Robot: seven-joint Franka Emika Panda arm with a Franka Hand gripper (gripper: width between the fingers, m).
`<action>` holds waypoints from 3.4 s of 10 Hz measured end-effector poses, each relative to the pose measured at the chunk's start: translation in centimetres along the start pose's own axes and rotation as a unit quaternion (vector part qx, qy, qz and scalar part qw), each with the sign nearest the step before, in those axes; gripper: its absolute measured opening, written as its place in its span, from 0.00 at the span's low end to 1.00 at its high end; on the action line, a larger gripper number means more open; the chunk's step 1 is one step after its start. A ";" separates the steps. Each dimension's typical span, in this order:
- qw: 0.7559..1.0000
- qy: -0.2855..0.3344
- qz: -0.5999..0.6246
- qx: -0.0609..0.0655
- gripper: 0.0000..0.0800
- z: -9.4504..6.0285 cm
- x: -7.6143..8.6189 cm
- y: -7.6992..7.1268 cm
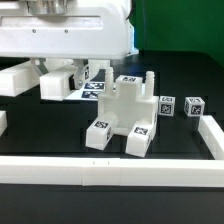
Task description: Assemble chair
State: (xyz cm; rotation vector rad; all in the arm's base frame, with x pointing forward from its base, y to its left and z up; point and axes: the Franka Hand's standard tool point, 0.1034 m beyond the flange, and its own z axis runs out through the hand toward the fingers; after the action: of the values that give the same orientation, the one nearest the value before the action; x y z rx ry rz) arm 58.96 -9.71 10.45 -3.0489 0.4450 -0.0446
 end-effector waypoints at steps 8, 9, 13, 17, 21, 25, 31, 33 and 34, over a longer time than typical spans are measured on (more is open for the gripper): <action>0.999 -0.014 0.042 0.010 0.36 -3.3 -4.5 -6.5; 0.999 -0.011 0.040 0.007 0.36 -3.2 -4.3 -8.3; 0.999 -0.012 0.035 0.007 0.36 -2.9 -4.3 -8.9; 1.000 -0.011 0.011 -0.005 0.36 -1.9 -5.3 -11.3; 1.000 -0.008 0.007 -0.006 0.36 -1.5 -5.6 -11.6; 1.000 0.004 0.005 -0.005 0.36 -1.1 -5.9 -11.7; 1.000 0.021 0.006 -0.003 0.36 -0.9 -6.2 -11.6; 1.000 0.025 0.002 -0.003 0.36 -0.9 -5.6 -11.6; 1.000 0.025 -0.009 -0.004 0.36 -1.1 -5.3 -11.3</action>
Offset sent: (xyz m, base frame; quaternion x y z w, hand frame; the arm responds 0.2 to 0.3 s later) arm -0.0325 0.0125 0.0251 -0.0182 -0.0013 0.0201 0.9996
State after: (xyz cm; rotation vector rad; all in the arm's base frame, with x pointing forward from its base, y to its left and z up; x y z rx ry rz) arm 57.09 2.53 12.17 -3.0657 0.4221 -0.1213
